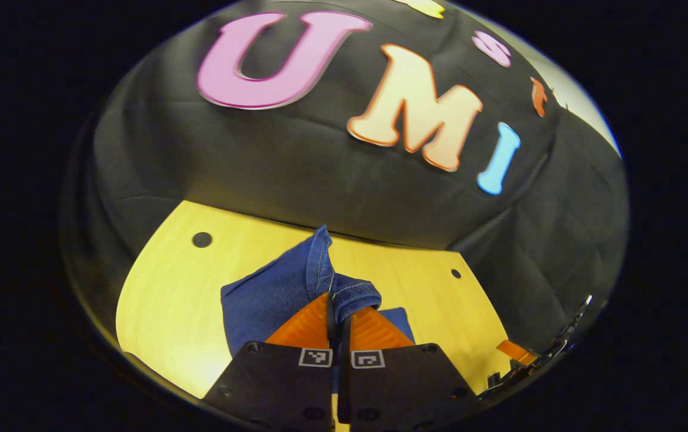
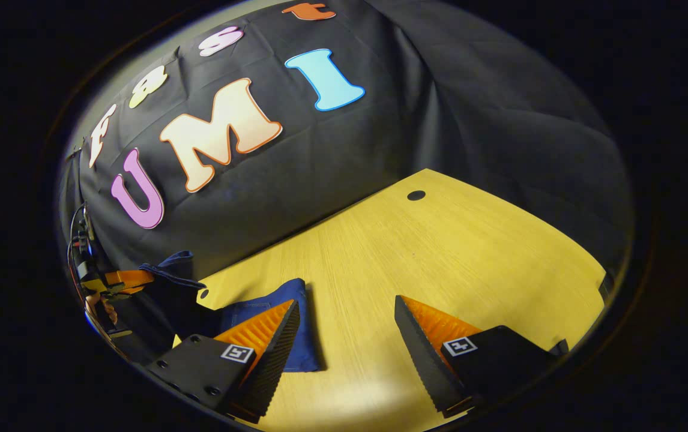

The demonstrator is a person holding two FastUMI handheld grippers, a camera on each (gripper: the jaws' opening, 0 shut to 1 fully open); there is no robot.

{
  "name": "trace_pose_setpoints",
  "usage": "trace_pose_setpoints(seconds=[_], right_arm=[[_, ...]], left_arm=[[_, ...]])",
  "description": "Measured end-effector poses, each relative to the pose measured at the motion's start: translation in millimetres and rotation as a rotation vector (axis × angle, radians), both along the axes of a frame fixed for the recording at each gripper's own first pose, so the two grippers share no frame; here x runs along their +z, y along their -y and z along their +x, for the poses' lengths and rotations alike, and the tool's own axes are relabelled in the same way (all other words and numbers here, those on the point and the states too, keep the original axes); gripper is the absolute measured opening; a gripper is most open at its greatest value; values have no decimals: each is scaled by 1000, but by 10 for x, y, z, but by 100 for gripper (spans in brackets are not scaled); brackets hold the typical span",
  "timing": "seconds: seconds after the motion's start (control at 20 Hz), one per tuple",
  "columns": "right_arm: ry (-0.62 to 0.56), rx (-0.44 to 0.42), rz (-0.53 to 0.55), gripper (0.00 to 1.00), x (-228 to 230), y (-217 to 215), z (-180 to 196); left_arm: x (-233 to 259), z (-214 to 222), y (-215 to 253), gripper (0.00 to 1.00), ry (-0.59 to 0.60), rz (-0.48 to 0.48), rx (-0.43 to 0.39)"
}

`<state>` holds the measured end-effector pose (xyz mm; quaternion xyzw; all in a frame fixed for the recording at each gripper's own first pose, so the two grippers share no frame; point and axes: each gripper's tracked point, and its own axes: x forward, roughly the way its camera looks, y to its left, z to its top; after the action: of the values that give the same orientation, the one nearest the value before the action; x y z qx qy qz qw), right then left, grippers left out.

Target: Grasp the waist and the cuffs of the jeans and fold them to make the two legs overlap; first hold the waist and fold one-third of the jeans toward the cuffs, then hold the cuffs and fold the remaining one-third in the same direction to finish folding.

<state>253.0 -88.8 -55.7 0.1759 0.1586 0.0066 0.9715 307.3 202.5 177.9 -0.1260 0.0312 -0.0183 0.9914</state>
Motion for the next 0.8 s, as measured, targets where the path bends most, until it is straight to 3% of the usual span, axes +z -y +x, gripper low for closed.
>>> trace_pose_setpoints(seconds=[0.2, 0.35, 0.5, 0.6, 0.65, 0.75, 0.8], right_arm=[[5, 13, 5, 98, -26, 200, 41], [-9, 33, 0, 98, -125, 265, 43], [-26, 55, -1, 98, -211, 279, 40], [-30, 64, -4, 93, -244, 291, 66], [-31, 70, 0, 98, -252, 293, 66], [-30, 77, 5, 98, -259, 299, 78], [-33, 81, 3, 93, -273, 302, 74]], left_arm=[[-285, 209, 626, 0, -99, 153, -38], [-588, 285, 901, 0, -182, 259, -21], [-909, 331, 1004, 0, -251, 382, 5], [-1091, 325, 1065, 0, -291, 461, 20], [-1170, 317, 1058, 0, -308, 495, 32], [-1384, 262, 1076, 0, -349, 553, 45], [-1517, 241, 1071, 0, -377, 587, 53]])
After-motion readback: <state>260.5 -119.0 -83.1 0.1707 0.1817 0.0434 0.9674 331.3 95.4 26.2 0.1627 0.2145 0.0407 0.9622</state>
